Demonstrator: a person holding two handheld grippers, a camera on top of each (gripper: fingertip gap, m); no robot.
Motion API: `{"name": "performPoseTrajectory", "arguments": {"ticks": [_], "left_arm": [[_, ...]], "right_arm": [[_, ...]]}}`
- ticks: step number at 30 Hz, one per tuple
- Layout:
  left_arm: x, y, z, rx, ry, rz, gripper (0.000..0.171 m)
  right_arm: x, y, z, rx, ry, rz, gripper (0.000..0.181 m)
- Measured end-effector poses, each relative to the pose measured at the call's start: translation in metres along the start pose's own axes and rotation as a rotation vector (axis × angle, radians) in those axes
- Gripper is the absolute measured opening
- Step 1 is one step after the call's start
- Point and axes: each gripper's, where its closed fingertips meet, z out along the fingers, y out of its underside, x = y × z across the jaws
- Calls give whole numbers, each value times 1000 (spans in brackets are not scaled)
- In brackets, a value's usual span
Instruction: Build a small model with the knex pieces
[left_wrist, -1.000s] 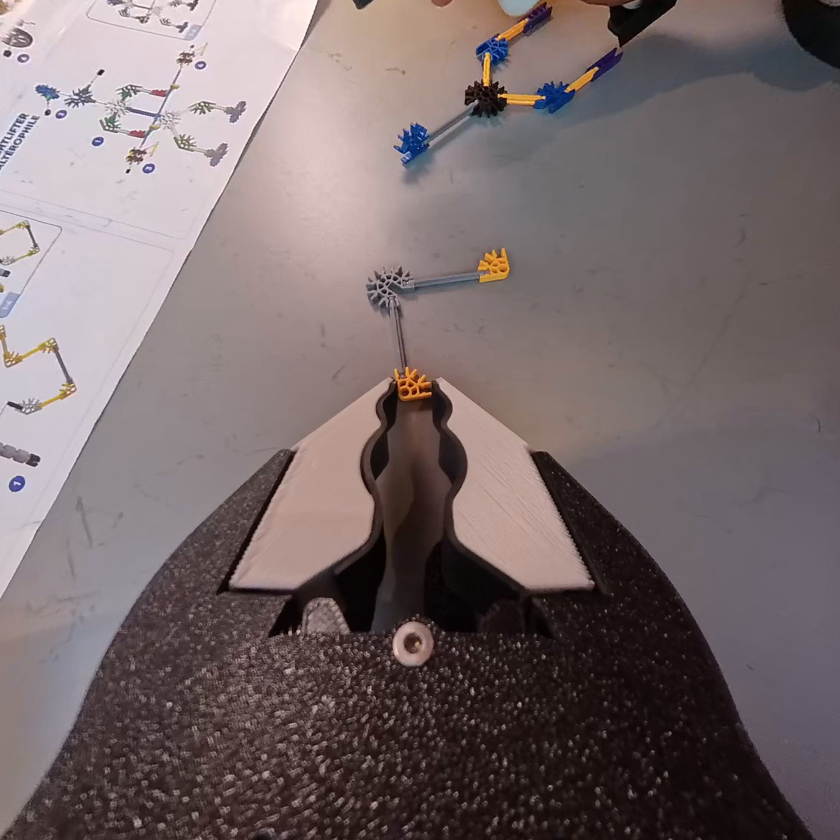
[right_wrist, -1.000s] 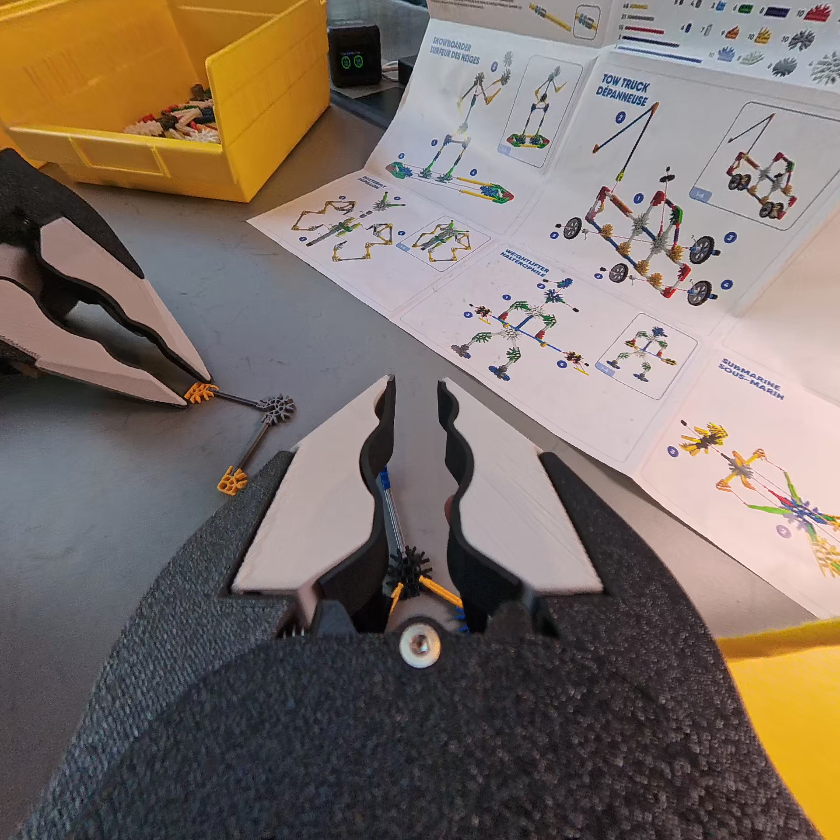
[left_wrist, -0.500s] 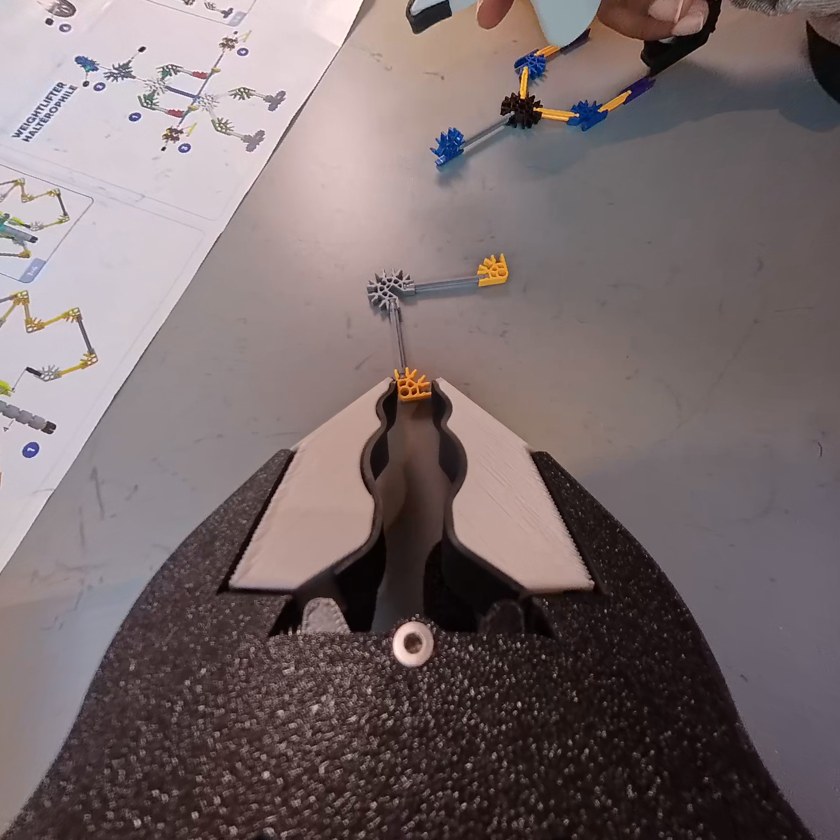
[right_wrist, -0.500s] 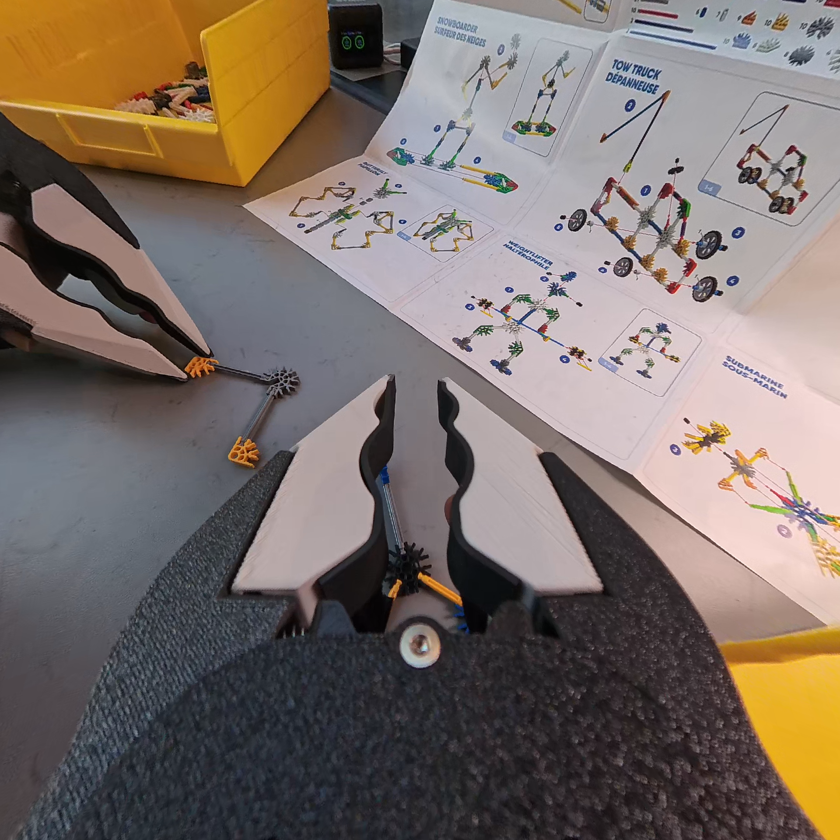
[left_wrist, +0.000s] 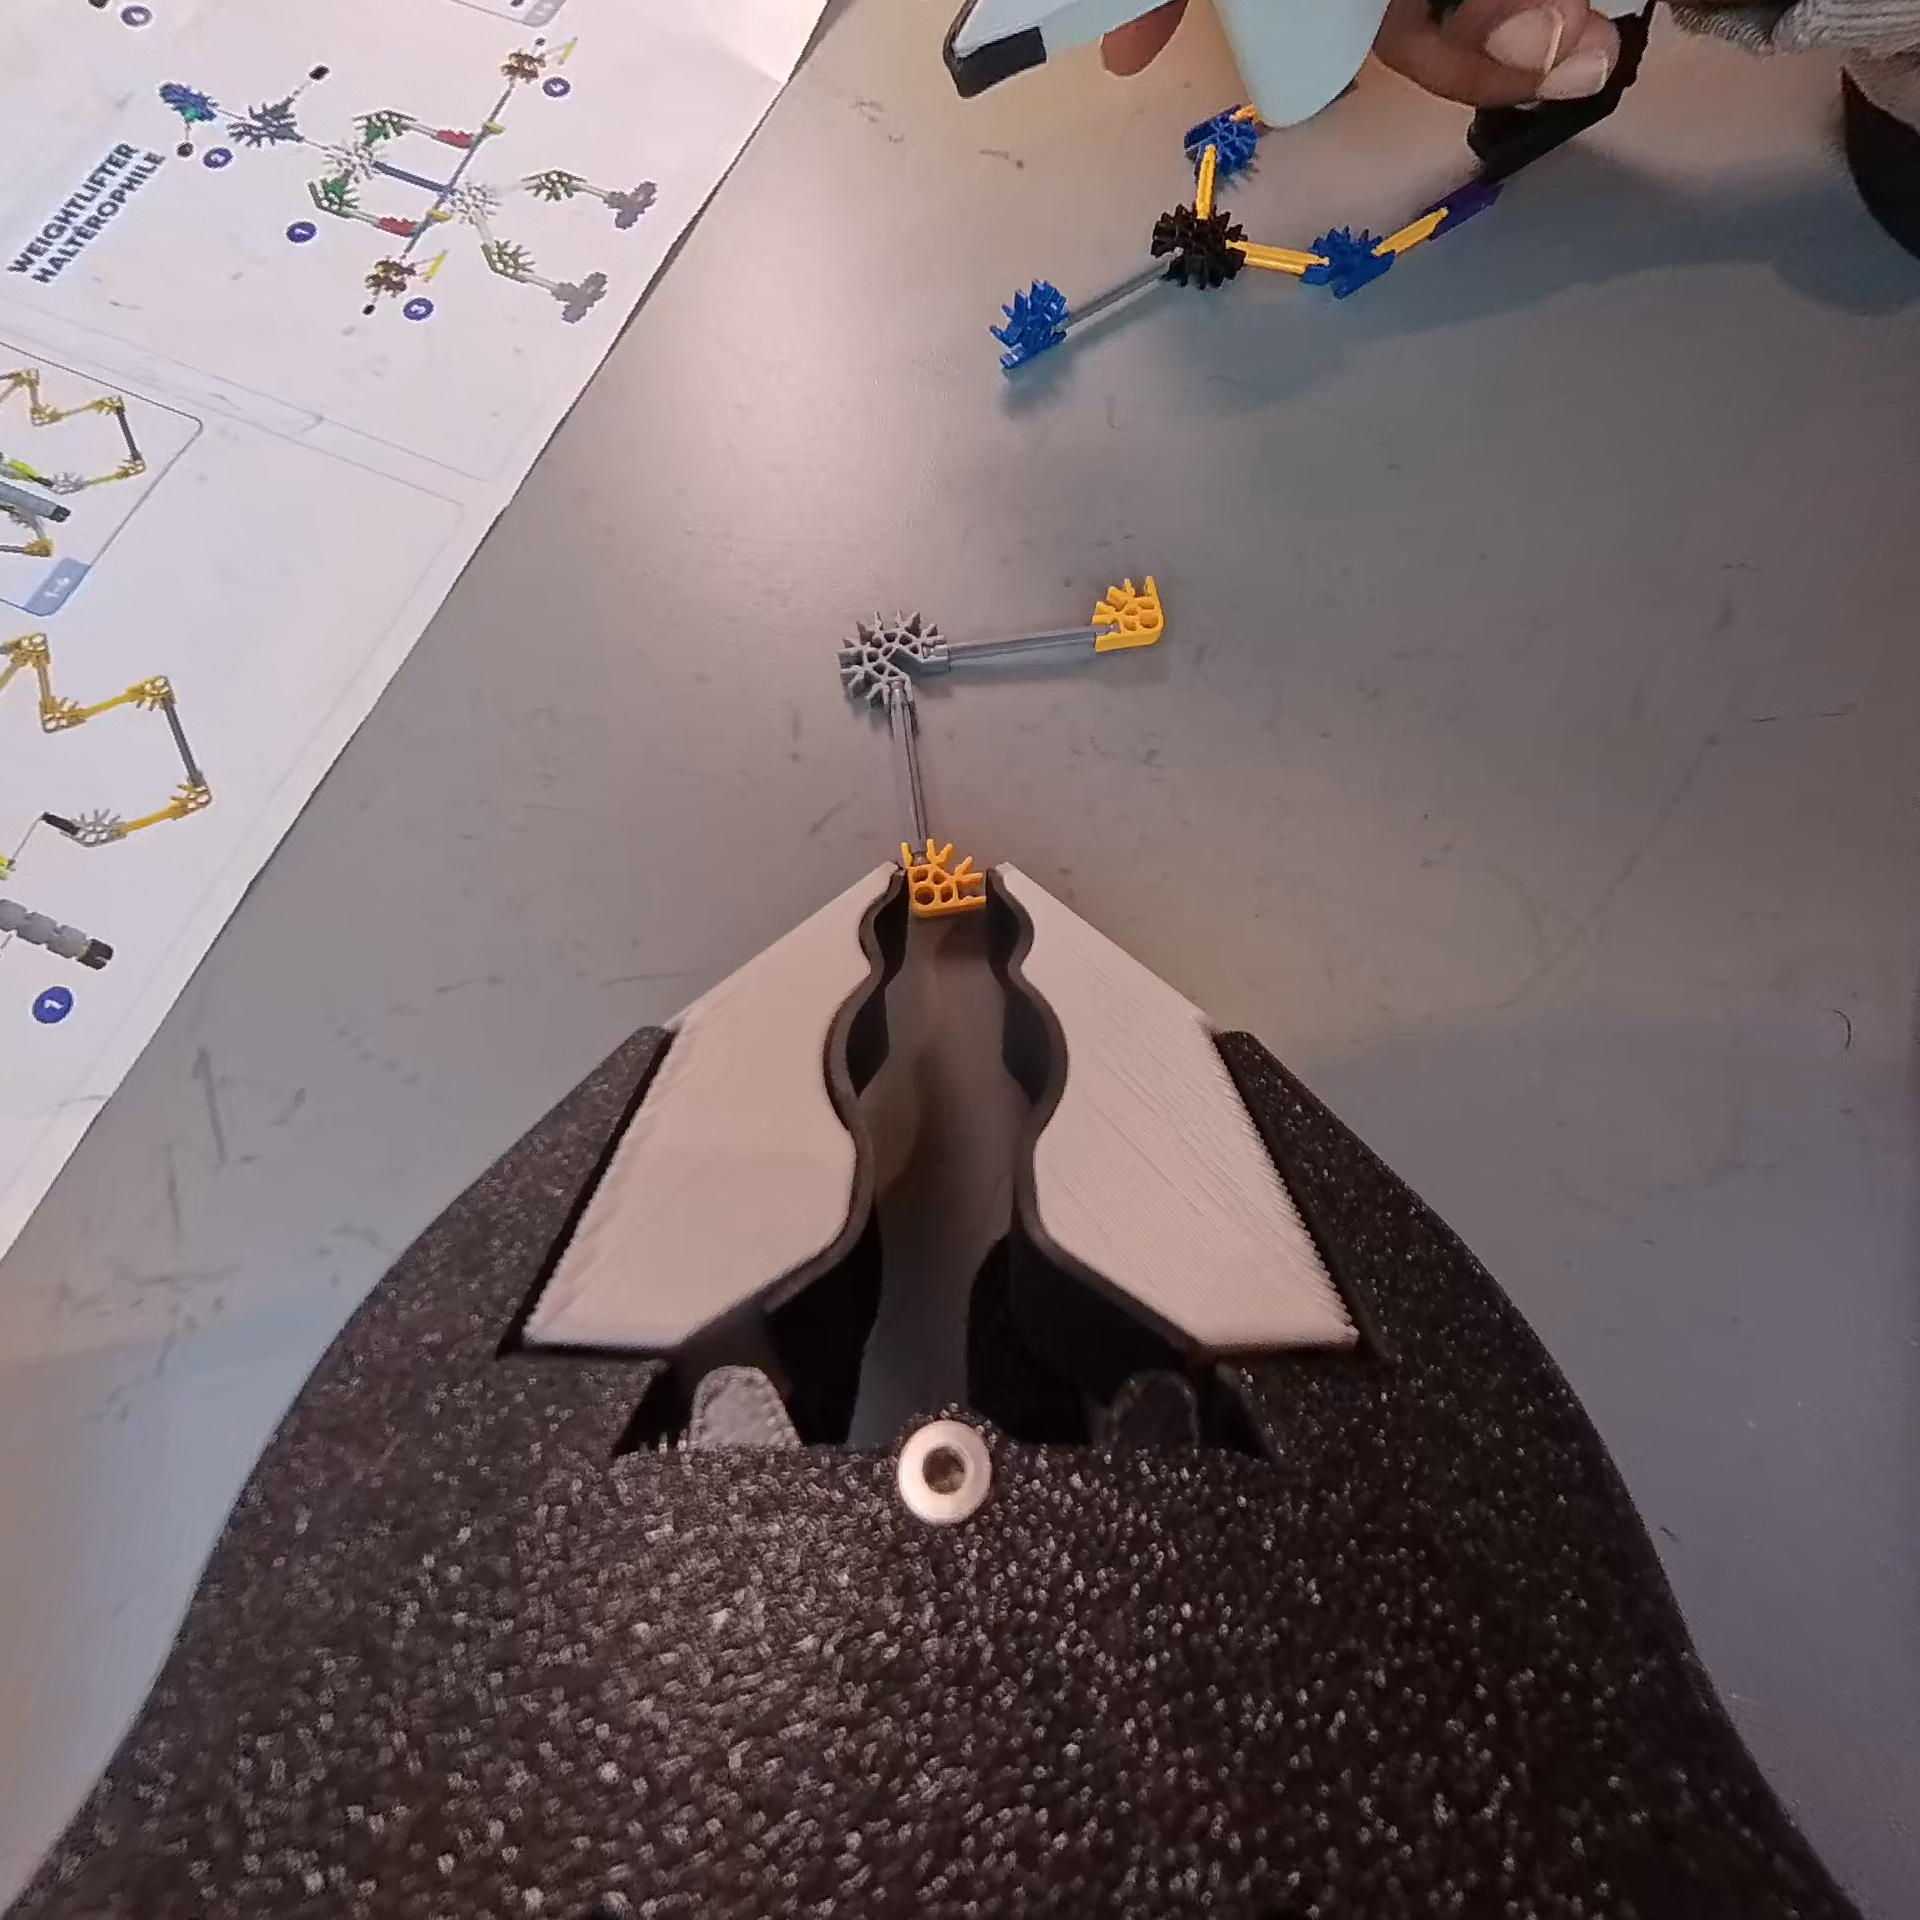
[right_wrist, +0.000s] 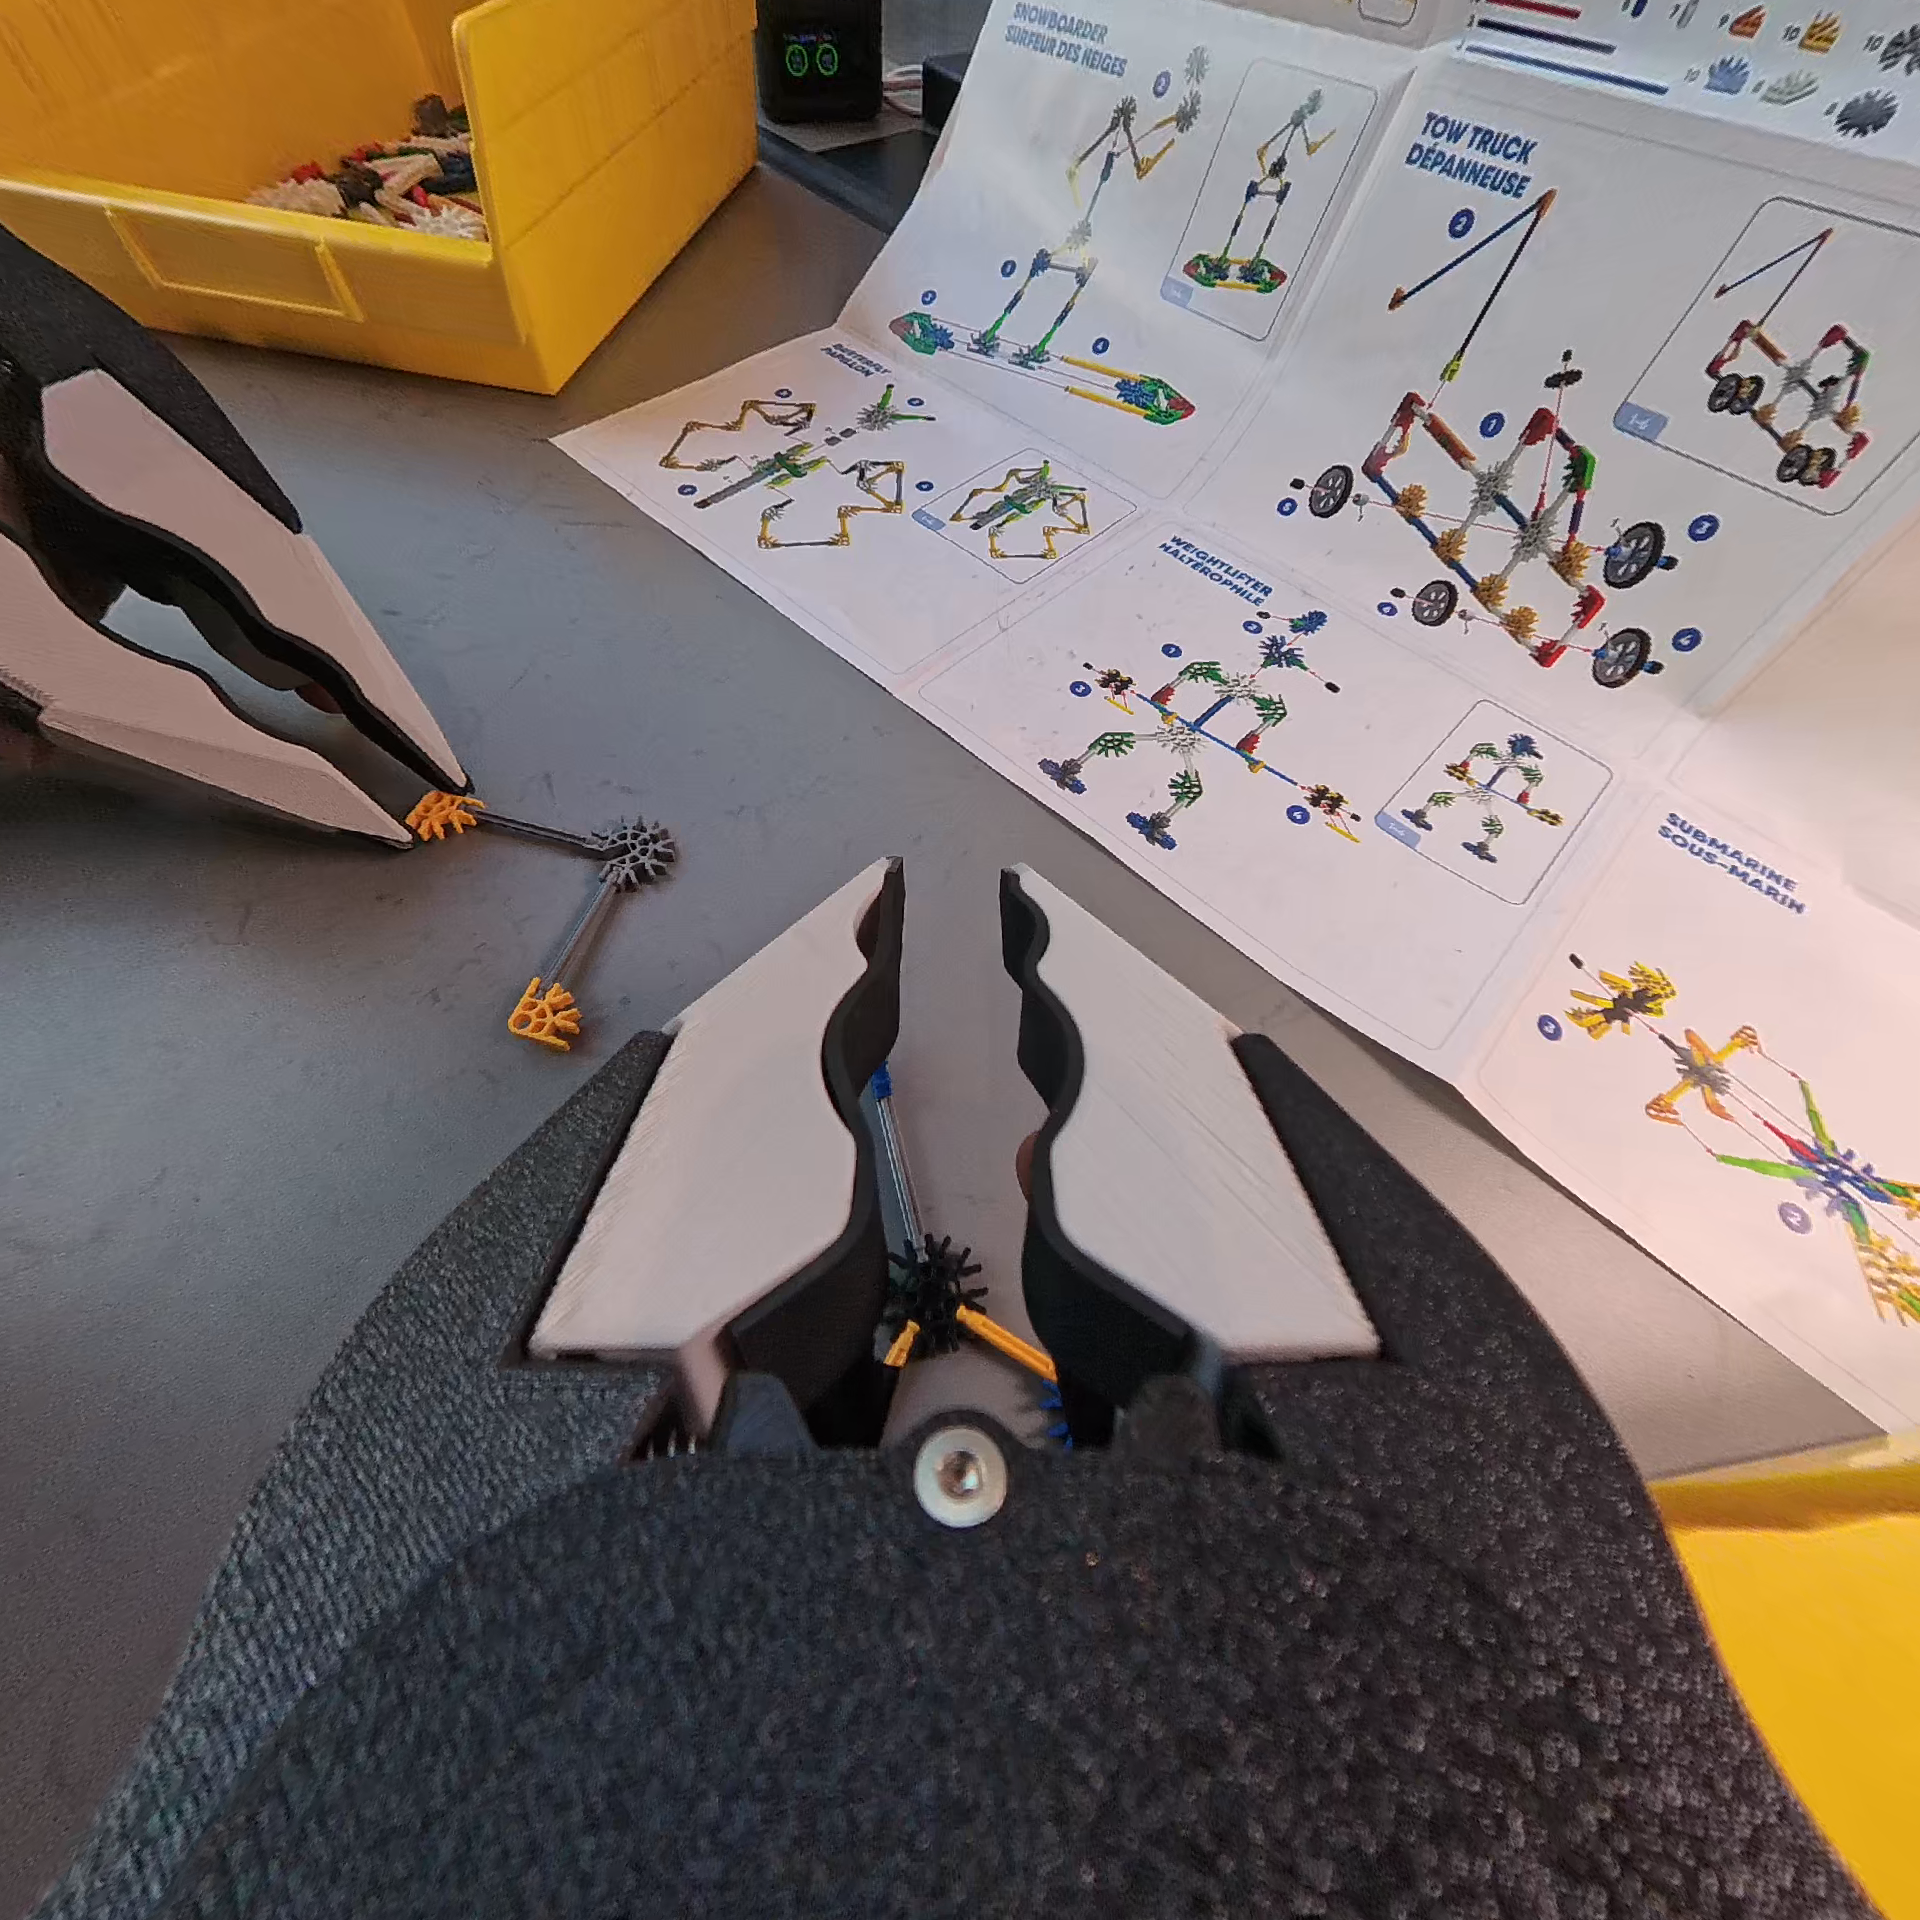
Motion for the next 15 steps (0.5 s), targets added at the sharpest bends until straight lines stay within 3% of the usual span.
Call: {"name": "performPoseTrajectory", "arguments": {"ticks": [15], "left_arm": [[11,0,0,6,68,12,15]], "right_arm": [[-1,1,0,-7,-2,-10,17]]}}
